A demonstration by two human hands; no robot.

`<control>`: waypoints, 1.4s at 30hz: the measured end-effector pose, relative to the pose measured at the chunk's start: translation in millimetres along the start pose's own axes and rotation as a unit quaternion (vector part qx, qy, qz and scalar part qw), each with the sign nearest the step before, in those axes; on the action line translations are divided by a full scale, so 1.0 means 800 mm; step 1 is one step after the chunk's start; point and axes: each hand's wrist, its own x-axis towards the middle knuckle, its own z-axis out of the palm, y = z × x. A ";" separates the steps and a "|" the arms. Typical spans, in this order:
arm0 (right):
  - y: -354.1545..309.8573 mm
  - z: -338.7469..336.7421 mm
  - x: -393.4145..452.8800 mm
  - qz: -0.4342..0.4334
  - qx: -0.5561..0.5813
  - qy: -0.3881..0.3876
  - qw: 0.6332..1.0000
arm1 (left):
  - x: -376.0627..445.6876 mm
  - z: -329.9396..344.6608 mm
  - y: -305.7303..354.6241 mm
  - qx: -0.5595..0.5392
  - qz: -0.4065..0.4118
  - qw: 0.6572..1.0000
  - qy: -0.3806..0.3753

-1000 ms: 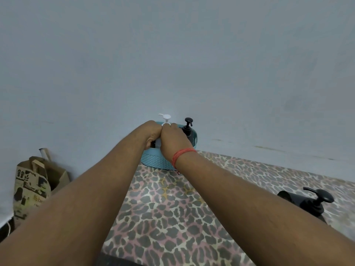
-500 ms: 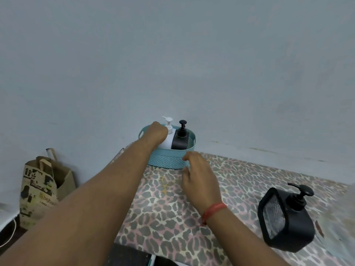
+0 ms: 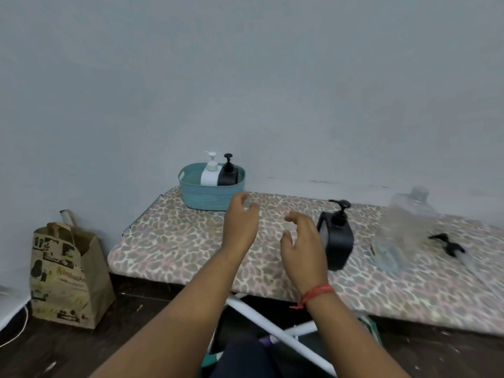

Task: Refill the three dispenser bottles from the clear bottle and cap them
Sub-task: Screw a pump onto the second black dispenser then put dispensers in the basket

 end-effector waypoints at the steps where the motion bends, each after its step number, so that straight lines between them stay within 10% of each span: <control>1: 0.000 -0.013 -0.005 0.006 0.008 0.007 1.000 | -0.015 0.011 0.003 -0.006 -0.005 1.000 -0.020; 11: 0.039 -0.120 -0.016 0.077 0.028 0.130 0.988 | -0.099 0.105 0.036 -0.036 -0.018 0.992 -0.116; 22: 0.099 -0.116 -0.008 0.281 0.252 -0.045 0.925 | -0.108 0.161 0.026 -0.073 -0.061 0.982 -0.164; 42: 0.020 -0.035 0.028 0.162 0.287 -0.107 0.938 | -0.057 0.092 0.031 -0.139 -0.038 0.982 -0.119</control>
